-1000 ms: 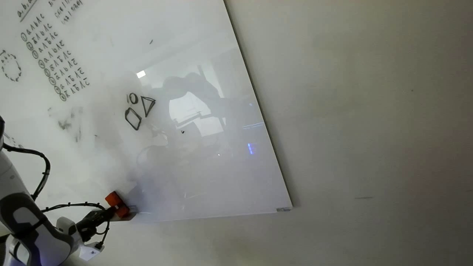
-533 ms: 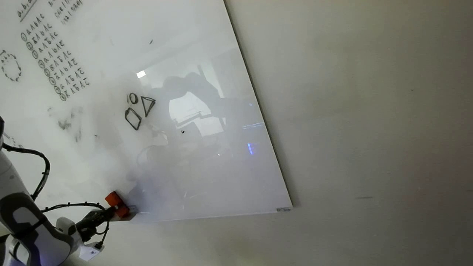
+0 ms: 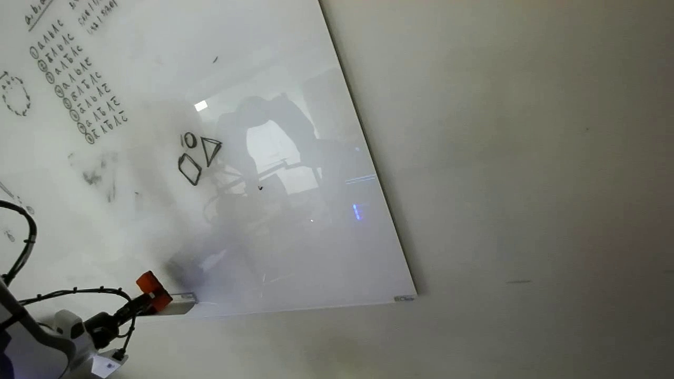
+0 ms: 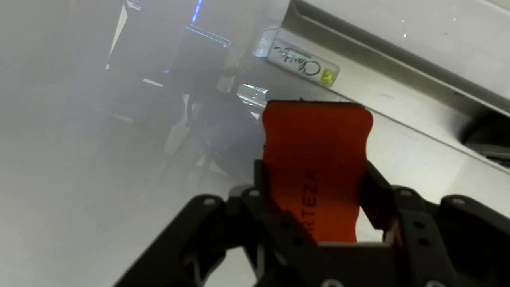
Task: Wipe the writing on the board with the orange duster.
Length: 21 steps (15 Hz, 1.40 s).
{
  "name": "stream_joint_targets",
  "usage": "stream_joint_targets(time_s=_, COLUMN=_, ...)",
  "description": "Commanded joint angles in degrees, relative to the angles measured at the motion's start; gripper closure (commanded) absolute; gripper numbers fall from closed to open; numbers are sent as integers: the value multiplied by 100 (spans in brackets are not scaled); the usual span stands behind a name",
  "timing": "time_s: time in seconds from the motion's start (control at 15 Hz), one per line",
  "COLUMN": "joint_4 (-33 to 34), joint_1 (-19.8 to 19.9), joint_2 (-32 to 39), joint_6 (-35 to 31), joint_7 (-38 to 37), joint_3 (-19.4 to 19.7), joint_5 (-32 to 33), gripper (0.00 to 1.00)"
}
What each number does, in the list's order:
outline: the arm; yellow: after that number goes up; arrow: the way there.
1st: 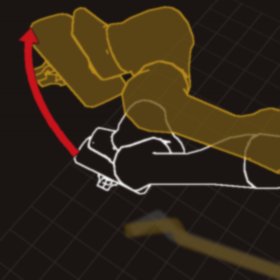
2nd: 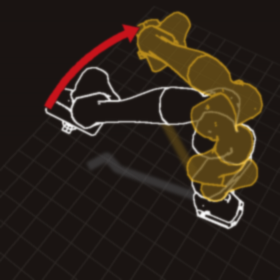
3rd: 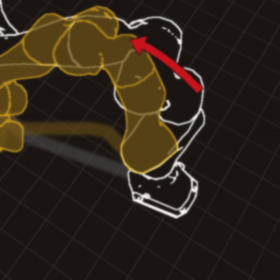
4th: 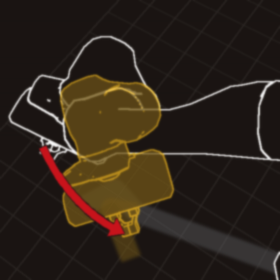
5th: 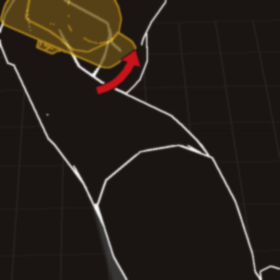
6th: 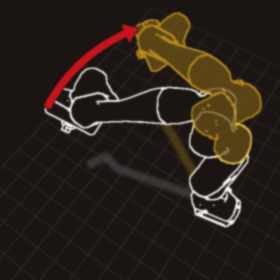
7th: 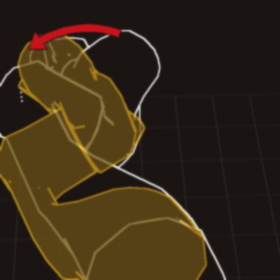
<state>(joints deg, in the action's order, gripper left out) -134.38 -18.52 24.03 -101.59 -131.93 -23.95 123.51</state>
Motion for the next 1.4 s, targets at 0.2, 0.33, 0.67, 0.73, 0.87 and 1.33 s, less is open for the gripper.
stream_joint_targets(time_s=0.2, joint_4=-1437, joint_1=85, joint_2=-2052, joint_6=-310, joint_7=-42, joint_3=-88, joint_5=-598, gripper=69)
stream_joint_targets(time_s=0.33, joint_4=-1669, joint_1=122, joint_2=-2602, joint_6=-615, joint_7=-20, joint_3=30, joint_5=-551, gripper=69)
stream_joint_targets(time_s=0.67, joint_4=-1579, joint_1=-9, joint_2=-2813, joint_6=-991, joint_7=23, joint_3=379, joint_5=-485, gripper=44)
stream_joint_targets(time_s=0.73, joint_4=-1588, joint_1=-15, joint_2=-2833, joint_6=-990, joint_7=23, joint_3=382, joint_5=-486, gripper=44)
stream_joint_targets(time_s=0.87, joint_4=-1589, joint_1=-18, joint_2=-2743, joint_6=-983, joint_7=21, joint_3=371, joint_5=-487, gripper=44)
stream_joint_targets(time_s=1.33, joint_4=-1570, joint_1=-38, joint_2=-2631, joint_6=-971, joint_7=16, joint_3=358, joint_5=-487, gripper=44)
